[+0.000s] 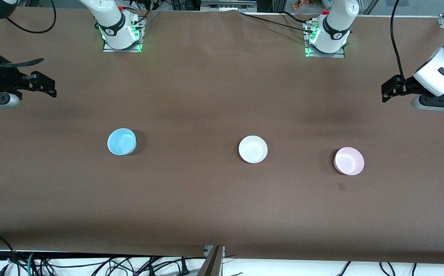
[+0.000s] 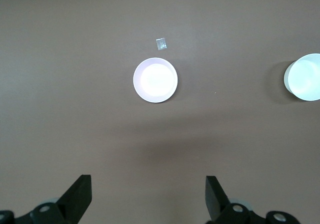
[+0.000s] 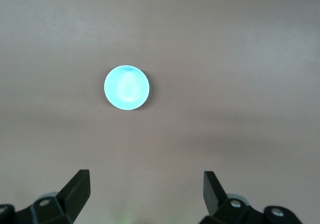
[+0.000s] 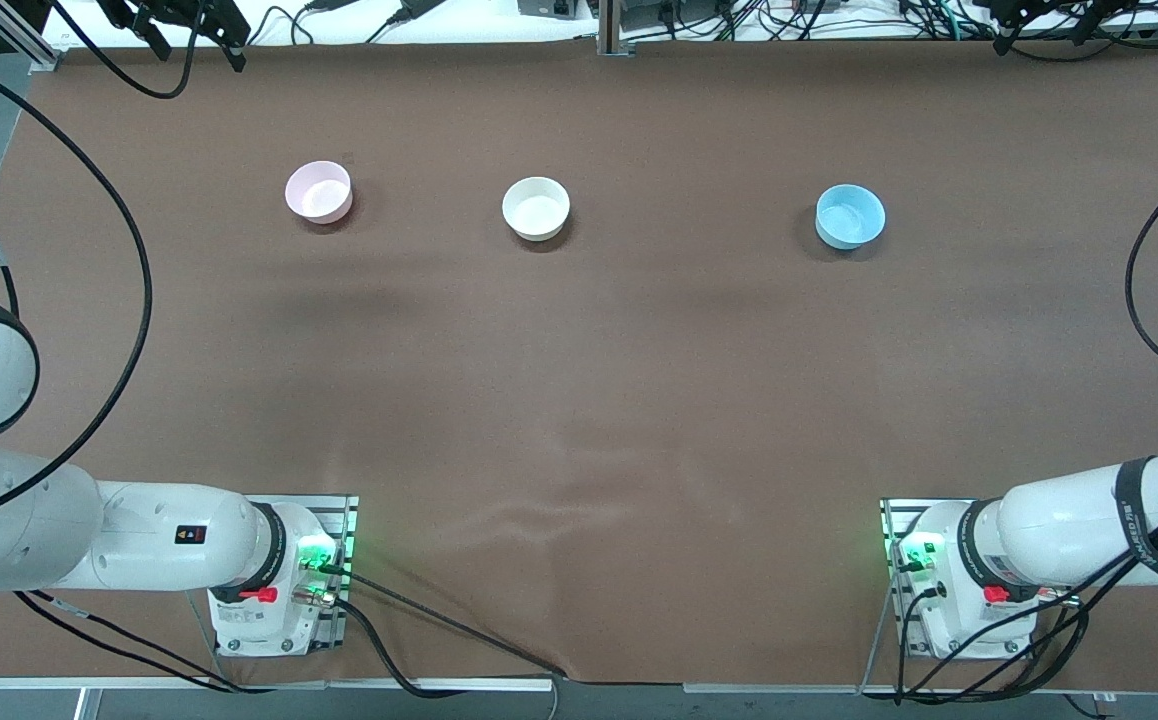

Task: Stack pink and blue bowls on white bowl

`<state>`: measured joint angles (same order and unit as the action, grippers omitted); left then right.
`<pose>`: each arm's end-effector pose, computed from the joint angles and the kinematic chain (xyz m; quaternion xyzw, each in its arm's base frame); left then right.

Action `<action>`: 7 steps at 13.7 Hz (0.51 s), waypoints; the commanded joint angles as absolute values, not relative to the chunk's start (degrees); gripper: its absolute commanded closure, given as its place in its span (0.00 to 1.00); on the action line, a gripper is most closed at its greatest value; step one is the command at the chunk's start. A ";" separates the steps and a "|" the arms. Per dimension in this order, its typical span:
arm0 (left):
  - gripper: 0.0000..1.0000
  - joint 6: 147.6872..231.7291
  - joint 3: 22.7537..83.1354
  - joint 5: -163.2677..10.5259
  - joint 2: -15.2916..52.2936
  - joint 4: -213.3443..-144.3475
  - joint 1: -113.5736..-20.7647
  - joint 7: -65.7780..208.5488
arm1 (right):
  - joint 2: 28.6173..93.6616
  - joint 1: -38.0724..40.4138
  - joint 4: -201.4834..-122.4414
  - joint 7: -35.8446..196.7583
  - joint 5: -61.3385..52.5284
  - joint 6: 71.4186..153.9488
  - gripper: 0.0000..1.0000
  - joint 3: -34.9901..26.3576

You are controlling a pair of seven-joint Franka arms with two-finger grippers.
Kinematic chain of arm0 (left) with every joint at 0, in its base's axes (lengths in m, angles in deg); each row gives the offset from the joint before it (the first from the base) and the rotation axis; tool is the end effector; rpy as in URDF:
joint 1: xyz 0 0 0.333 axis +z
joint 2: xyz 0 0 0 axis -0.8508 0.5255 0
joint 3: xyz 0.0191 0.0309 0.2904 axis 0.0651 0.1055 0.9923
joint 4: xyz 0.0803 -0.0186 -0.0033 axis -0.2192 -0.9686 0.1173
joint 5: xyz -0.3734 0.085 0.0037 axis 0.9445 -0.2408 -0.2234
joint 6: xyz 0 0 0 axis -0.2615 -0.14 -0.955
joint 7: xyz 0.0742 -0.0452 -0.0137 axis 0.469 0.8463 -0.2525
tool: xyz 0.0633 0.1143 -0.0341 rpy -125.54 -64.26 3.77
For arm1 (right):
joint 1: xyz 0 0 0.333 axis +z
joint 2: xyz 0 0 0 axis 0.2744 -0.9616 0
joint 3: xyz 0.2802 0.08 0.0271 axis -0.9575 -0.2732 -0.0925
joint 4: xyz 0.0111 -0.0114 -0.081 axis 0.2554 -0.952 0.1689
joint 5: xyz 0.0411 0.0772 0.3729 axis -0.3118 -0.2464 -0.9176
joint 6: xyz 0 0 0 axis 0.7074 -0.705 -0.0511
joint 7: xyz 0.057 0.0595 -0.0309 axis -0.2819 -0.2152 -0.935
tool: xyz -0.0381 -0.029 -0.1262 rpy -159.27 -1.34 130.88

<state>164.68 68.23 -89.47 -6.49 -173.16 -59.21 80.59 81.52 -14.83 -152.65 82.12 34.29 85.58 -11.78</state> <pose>0.5462 -0.0273 0.5392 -0.9973 0.0597 0.0224 0.0358 0.5530 0.0255 0.5448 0.9976 0.0566 -0.0381 0.0144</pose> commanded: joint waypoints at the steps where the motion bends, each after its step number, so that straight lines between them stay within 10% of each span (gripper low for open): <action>1: 0.00 163.25 68.46 -89.14 -5.71 -171.16 -59.52 80.82 | 81.35 -14.79 -151.97 82.85 33.23 85.48 0.00 -11.87; 7: 0.00 163.34 68.55 -88.26 -5.63 -171.24 -58.91 80.74 | 81.35 -14.79 -151.97 82.76 33.23 85.57 0.00 -11.87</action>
<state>164.68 68.30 -89.47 -6.48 -173.14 -59.14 80.59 81.49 -14.81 -152.64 82.12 34.19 85.62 -11.78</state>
